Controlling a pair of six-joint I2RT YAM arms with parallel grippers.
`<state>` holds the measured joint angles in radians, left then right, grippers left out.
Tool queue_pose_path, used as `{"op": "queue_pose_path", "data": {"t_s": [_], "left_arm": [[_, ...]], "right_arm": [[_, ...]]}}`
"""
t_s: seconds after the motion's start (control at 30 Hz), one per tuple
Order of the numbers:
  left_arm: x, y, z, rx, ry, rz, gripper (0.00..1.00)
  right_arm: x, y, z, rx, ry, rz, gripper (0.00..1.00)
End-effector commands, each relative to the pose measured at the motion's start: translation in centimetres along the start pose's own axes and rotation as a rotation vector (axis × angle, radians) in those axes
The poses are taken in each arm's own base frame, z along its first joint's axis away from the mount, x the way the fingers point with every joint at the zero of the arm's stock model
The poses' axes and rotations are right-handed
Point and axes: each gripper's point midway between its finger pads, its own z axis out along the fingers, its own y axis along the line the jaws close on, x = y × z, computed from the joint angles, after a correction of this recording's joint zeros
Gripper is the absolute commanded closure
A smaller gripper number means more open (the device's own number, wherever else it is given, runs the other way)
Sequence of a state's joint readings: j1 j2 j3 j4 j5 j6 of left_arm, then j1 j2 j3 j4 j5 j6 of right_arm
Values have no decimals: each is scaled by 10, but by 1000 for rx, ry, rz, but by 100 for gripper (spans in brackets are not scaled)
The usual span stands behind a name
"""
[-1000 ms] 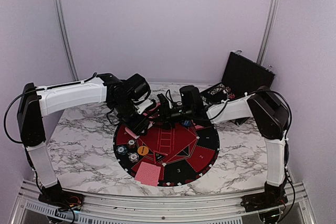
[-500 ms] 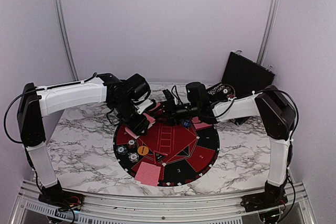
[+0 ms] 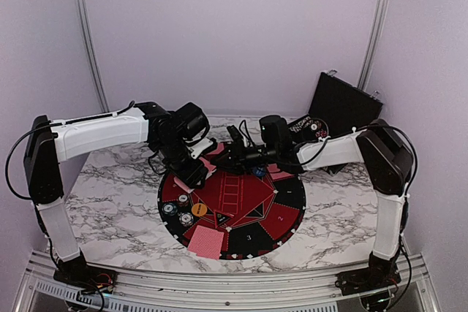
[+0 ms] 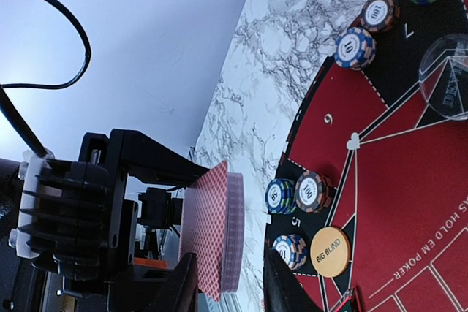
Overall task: Distribute texas hold em gaming equipment
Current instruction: Pick up the poker card from the face-down deck piles.
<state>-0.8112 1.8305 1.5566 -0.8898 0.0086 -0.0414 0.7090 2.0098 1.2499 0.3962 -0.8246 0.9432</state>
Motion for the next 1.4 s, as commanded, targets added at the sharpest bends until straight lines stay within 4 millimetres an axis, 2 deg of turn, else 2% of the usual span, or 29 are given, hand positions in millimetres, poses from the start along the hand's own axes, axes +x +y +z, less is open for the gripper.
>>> {"op": "queue_pose_path", "data": {"t_s": [0.0,0.6,1.37], "left_arm": [[2,3,-1,-5,5,-3,72],[4,2,0,-4,10,-4,72],[5,4,0,-6,12,-7,72]], "right_arm": [[-2,20,0,-34,-11,-41,71],[-3,21,3,-39,-9,-43,90],[-18,26,-8,-41,-54,-59,99]]}}
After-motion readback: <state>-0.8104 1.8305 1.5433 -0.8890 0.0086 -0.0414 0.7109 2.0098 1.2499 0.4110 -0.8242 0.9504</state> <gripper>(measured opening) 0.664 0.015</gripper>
